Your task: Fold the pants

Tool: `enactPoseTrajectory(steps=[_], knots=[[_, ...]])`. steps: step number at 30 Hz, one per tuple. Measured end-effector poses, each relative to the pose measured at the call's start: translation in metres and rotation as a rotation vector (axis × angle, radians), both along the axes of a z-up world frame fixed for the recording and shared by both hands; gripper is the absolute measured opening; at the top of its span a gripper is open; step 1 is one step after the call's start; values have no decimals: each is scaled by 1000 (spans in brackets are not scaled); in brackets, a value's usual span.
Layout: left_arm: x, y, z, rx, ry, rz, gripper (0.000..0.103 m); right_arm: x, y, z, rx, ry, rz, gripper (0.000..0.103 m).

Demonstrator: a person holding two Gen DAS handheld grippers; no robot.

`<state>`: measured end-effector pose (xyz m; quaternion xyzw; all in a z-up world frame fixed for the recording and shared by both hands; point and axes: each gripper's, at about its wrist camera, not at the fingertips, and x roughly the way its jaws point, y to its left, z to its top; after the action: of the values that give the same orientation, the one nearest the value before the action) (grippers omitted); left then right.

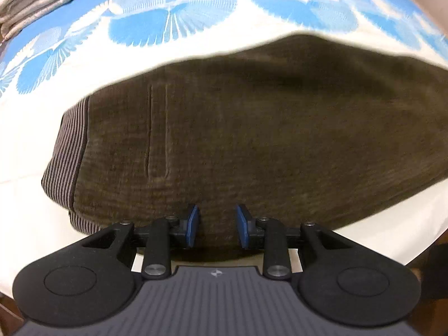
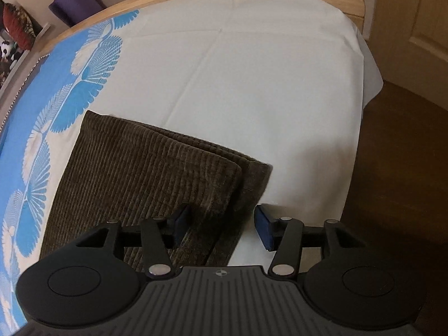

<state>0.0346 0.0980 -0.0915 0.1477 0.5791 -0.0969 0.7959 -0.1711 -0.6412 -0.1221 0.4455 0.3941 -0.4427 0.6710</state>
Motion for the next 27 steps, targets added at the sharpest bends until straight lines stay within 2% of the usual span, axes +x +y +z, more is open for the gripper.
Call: enactPoseTrajectory(steps=[2, 5, 9, 14, 18, 21, 24, 27], knots=[[1, 1, 1, -5, -2, 5, 35, -3, 0, 0, -7, 8, -16, 40], [2, -1, 1, -7, 0, 6, 35, -6, 0, 1, 4, -1, -50, 39], [2, 0, 1, -7, 1, 3, 35, -8, 4, 4, 28, -1, -71, 48], [3, 0, 0, -5, 1, 4, 35, -11, 5, 4, 57, -18, -69, 48], [2, -2, -1, -2, 2, 2, 35, -14, 7, 6, 138, -103, -65, 48], [2, -1, 0, -5, 5, 2, 35, -33, 2, 6, 197, -210, -165, 49], [4, 0, 3, -24, 2, 15, 35, -37, -3, 0, 218, -206, -160, 49], [3, 0, 14, -84, -38, 22, 35, -33, -2, -1, 183, -188, -126, 48]])
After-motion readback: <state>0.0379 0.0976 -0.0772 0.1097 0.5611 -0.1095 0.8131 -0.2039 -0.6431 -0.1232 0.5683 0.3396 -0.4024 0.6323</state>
